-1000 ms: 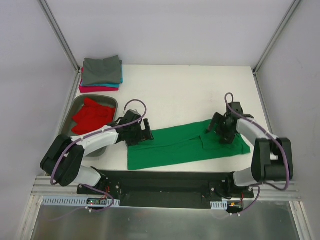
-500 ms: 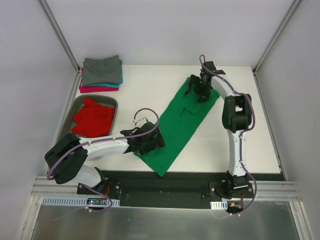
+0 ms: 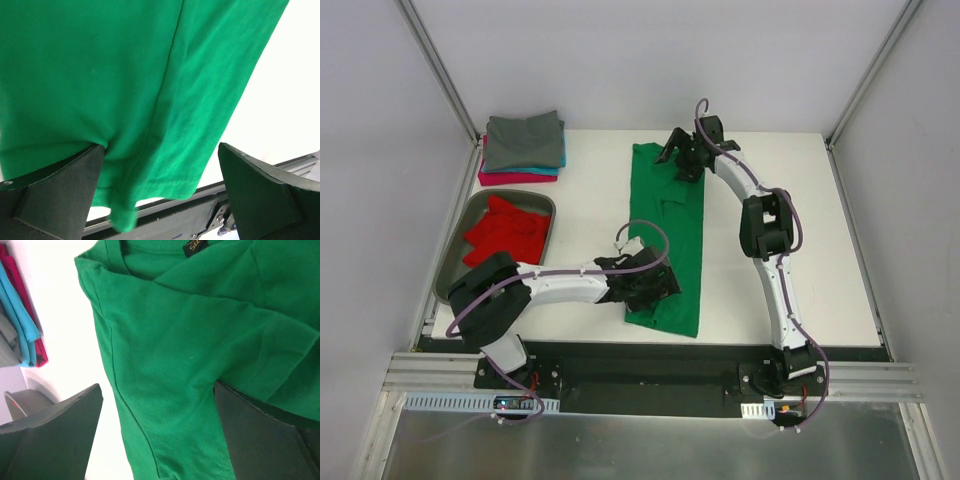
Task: Fold and stack the t-shirts
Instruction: Rotate the tshirt 90 degrees
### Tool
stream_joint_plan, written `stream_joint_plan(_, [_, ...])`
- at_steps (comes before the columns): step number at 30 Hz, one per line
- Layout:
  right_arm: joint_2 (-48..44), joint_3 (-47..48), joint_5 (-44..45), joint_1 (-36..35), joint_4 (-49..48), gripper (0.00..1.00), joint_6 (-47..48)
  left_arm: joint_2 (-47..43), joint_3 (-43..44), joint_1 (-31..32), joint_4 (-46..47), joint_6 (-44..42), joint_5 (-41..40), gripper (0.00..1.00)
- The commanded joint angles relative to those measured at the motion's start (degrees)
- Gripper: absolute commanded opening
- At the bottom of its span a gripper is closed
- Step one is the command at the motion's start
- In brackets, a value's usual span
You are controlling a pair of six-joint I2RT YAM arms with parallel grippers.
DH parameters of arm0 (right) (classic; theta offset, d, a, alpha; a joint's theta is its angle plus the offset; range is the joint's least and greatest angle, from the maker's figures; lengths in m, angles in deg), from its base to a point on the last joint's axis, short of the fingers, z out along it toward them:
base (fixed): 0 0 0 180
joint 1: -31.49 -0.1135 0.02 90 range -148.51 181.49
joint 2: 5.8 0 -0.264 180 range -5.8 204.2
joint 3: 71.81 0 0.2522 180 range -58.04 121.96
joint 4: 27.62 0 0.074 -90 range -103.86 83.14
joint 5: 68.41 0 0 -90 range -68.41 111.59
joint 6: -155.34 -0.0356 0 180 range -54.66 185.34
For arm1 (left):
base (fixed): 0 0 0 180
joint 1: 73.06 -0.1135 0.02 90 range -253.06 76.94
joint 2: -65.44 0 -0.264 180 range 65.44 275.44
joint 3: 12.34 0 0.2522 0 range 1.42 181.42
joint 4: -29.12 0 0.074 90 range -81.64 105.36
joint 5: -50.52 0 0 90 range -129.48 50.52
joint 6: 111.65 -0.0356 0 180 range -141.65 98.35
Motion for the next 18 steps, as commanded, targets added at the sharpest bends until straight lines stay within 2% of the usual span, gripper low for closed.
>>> stream_joint_plan(1, [4.4, 1.1, 6.4, 0.2, -6.5, 0.96, -1.7, 1.6, -3.7, 2.2, -6.0, 3.7, 1.0, 0.99])
stream_joint_plan(5, [5.5, 5.7, 7.1, 0.3, -5.3, 0.96, 1.3, -1.1, -3.9, 5.1, -6.1, 3.8, -0.3, 0.99])
stream_joint_plan(9, [1.9, 6.1, 4.7, 0.2, -5.0, 0.96, 3.3, -3.5, -4.0, 6.8, -6.1, 3.4, -2.3, 0.99])
stream_joint_plan(14, [-10.3, 4.4, 3.5, -0.6, 0.4, 0.96, 10.1, -8.6, -3.8, 7.6, -6.5, -0.9, -5.2, 0.99])
stream_joint_plan(18, [-24.8, -5.9, 6.6, -1.1, 6.8, 0.96, 13.7, -16.0, -6.4, 8.0, -7.4, -4.1, -8.8, 0.99])
